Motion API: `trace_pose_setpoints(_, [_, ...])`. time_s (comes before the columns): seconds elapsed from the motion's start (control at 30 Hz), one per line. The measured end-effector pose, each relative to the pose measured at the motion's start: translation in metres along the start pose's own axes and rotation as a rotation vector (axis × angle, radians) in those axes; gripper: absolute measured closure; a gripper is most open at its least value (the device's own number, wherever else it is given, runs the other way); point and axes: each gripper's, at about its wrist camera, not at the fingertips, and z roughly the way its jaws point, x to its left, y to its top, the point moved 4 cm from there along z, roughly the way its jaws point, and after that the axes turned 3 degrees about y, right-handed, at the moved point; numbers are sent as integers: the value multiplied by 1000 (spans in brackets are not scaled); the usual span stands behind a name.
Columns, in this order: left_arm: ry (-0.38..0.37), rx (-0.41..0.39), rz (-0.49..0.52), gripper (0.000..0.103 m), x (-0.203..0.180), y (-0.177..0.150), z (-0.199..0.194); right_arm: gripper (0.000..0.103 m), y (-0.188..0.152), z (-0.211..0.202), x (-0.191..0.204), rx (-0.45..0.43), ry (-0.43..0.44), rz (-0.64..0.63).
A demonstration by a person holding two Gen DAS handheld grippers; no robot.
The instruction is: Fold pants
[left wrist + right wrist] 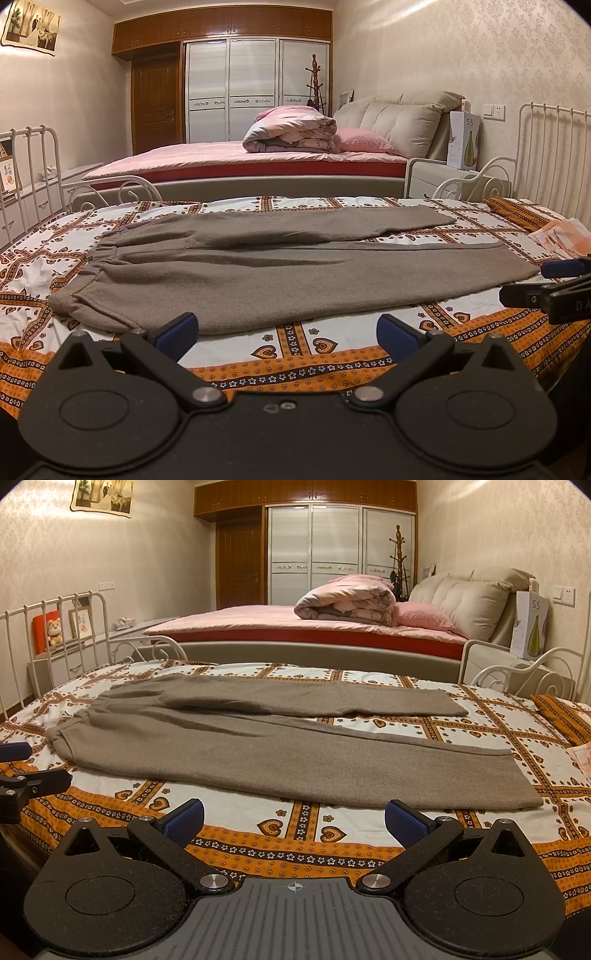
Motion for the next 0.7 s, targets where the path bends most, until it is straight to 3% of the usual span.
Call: trace_pose_setpoints(0.7, [0,-1,5,6,0,0,1,0,-2,1,1,3,-1,-1])
